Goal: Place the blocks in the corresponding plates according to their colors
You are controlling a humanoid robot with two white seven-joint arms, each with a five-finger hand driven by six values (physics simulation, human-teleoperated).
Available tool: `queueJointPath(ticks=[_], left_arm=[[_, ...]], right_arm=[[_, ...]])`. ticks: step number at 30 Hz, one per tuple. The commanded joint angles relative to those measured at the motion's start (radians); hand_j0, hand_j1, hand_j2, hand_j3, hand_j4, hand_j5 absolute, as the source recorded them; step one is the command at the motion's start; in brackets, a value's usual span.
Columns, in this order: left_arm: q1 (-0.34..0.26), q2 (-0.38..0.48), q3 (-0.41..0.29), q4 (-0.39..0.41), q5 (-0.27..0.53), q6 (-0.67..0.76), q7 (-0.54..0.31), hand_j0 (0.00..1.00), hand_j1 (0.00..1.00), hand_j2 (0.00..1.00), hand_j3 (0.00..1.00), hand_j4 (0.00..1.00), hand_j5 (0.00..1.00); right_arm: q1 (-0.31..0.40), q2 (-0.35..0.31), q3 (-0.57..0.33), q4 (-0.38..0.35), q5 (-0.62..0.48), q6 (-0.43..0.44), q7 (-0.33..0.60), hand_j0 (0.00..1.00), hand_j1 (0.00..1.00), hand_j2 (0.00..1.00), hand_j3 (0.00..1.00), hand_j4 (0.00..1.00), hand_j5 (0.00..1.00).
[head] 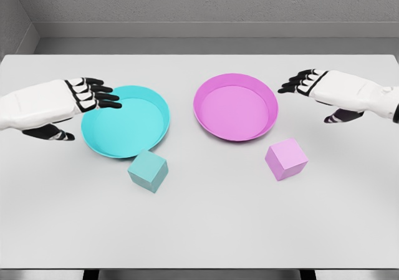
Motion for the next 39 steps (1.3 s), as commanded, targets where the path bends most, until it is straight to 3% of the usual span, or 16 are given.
queueJointPath(ticks=[1, 4, 6, 13, 18, 21, 25, 28, 39], left_arm=[[0.0, -0.006, 0.001, 0.0, 0.007, 0.001, -0.013, 1.0, 1.0, 1.0, 1.0, 1.0, 1.0], [0.0, -0.021, 0.001, 0.0, 0.007, 0.001, -0.034, 1.0, 1.0, 1.0, 1.0, 1.0, 1.0], [-0.005, -0.09, 0.001, 0.0, 0.008, 0.001, -0.14, 1.0, 1.0, 1.0, 1.0, 1.0, 1.0], [-0.035, -0.205, -0.018, -0.002, 0.01, 0.001, -0.284, 1.0, 1.0, 1.0, 1.0, 1.0, 1.0], [-0.066, -0.265, -0.048, -0.003, 0.01, 0.001, -0.324, 1.0, 1.0, 1.0, 1.0, 1.0, 1.0], [-0.075, -0.294, -0.065, -0.003, 0.01, 0.001, -0.327, 1.0, 1.0, 1.0, 1.0, 1.0, 1.0], [-0.071, -0.297, -0.073, -0.002, 0.008, 0.001, -0.329, 1.0, 1.0, 1.0, 1.0, 1.0, 1.0], [-0.071, -0.289, -0.101, -0.002, 0.004, 0.001, -0.421, 1.0, 1.0, 1.0, 1.0, 1.0, 1.0], [-0.077, -0.303, -0.101, 0.0, -0.023, 0.001, -0.442, 1.0, 1.0, 1.0, 1.0, 1.0, 1.0]], right_arm=[[0.0, -0.002, 0.001, 0.0, 0.005, 0.003, 0.0, 1.0, 1.0, 1.0, 1.0, 1.0, 1.0], [-0.005, -0.003, 0.0, 0.006, 0.014, 0.003, 0.0, 1.0, 1.0, 1.0, 1.0, 1.0, 1.0], [-0.006, -0.003, -0.008, 0.005, 0.014, 0.003, 0.0, 1.0, 1.0, 1.0, 1.0, 1.0, 1.0], [0.048, -0.037, -0.012, -0.011, 0.017, 0.003, 0.0, 1.0, 1.0, 1.0, 1.0, 1.0, 1.0], [0.069, -0.048, 0.014, -0.048, 0.019, 0.003, 0.0, 1.0, 1.0, 1.0, 1.0, 1.0, 1.0], [0.06, -0.048, 0.077, -0.083, 0.019, 0.003, 0.0, 1.0, 1.0, 1.0, 1.0, 1.0, 1.0], [0.061, -0.049, 0.12, -0.092, 0.063, 0.003, 0.0, 1.0, 1.0, 1.0, 1.0, 1.0, 1.0], [0.069, -0.051, 0.133, -0.112, 0.069, 0.003, 0.0, 1.0, 1.0, 1.0, 1.0, 1.0, 1.0], [0.077, -0.074, 0.207, -0.143, 0.102, 0.003, 0.0, 1.0, 1.0, 1.0, 1.0, 1.0, 1.0]])
